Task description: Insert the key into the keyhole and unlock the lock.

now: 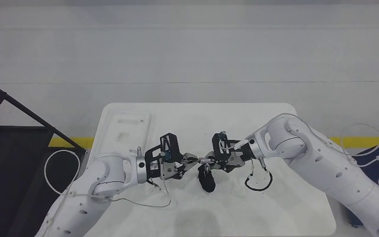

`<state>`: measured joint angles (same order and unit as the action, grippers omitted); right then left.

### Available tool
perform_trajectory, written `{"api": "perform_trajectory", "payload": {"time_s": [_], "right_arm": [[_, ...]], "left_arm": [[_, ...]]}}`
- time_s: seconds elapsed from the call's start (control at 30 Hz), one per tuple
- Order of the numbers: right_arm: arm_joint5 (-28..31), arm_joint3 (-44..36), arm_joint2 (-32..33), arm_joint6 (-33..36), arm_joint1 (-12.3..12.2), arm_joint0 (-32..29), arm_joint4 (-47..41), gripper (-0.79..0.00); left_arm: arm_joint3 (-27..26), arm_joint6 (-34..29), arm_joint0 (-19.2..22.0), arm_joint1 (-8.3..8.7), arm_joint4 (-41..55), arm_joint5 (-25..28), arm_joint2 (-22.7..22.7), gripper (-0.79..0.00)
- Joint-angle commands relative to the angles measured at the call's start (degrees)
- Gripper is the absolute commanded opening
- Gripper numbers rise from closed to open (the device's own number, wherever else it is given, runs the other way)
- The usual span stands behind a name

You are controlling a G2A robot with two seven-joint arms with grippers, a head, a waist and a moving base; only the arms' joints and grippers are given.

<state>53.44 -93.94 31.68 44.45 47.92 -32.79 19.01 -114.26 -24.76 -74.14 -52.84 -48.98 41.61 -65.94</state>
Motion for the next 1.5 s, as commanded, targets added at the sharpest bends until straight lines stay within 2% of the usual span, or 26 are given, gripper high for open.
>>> {"api": "perform_trajectory", "payload": {"time_s": [0.0,0.03,0.07,0.1,0.8,1.27,1.3,1.33,1.47], "right_arm": [[0.0,0.1,0.1,0.2,0.0,-0.1,0.0,-0.785],[0.0,0.1,0.1,0.3,0.0,-0.1,-0.1,-0.785],[0.0,0.2,0.2,0.3,0.1,-0.2,-0.1,-0.785],[0.0,0.2,0.2,0.4,0.1,-0.2,-0.1,-0.785],[0.4,1.1,1.4,1.1,0.5,-0.9,-0.5,-0.785],[1.2,2.2,4.5,0.0,-0.3,-2.3,-0.8,-0.785],[1.2,2.1,4.7,0.0,-0.4,-2.5,-0.7,-0.785],[1.2,2.0,4.8,0.1,-0.4,-2.6,-0.7,-0.785],[1.1,1.8,5.1,0.3,-0.5,-3.0,-0.7,-0.785]], "left_arm": [[0.2,0.1,-0.1,-0.01,0.0,0.0,0.0,-0.779],[0.1,-0.2,-0.1,0.0,-0.1,0.3,0.0,-0.554],[0.1,-0.3,-0.1,0.02,-0.2,0.5,0.0,-0.132],[0.1,-0.2,-0.1,0.03,-0.1,0.7,0.0,0.0],[0.5,0.0,-0.3,-0.02,1.3,1.3,-0.5,0.0],[2.0,0.9,-0.9,0.21,1.9,2.6,-2.2,0.0],[2.2,1.1,-1.0,0.25,2.0,2.9,-2.4,-0.151],[2.3,1.2,-1.2,0.3,2.0,3.2,-2.7,-0.206],[2.6,1.4,-1.7,0.45,2.3,4.1,-3.4,-0.203]]}}
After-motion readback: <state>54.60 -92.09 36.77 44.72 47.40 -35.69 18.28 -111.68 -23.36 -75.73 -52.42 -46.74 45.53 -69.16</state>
